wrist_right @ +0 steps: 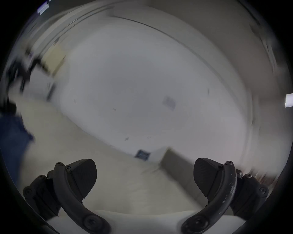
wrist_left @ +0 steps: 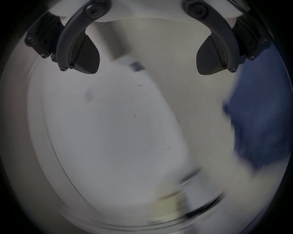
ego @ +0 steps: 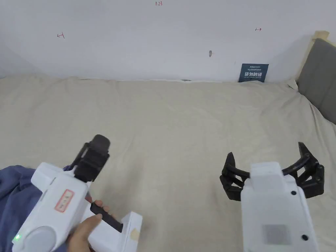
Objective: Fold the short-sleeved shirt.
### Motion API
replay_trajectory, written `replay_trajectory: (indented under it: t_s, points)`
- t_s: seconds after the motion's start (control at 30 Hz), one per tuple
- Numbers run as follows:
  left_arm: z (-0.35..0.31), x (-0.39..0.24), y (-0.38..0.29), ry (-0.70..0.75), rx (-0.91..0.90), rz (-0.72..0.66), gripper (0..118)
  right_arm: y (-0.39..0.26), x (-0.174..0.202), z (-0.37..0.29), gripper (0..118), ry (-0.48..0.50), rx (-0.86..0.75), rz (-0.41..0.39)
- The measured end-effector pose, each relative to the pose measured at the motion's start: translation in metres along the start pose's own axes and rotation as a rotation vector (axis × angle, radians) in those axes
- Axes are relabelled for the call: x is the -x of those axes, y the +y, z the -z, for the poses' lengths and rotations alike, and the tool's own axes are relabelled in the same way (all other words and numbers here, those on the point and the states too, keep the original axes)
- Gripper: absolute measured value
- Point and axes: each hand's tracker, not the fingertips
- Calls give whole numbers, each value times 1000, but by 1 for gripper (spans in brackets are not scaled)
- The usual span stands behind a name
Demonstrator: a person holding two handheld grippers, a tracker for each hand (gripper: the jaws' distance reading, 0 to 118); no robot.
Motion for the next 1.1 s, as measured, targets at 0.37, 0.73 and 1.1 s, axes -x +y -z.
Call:
replay_trajectory:
  t_s: [0.37,0.73,1.1]
  points:
    - [-4,-29,-54,29,-72,834,118,-17,-5,9,118,90,107,250]
    - [-3,-26,-45,36,-88,783,118,-14,-8,9,118,84,101,249]
    - [-4,-28,-41,38,-102,759,118,-11,-8,7,118,90,96,246]
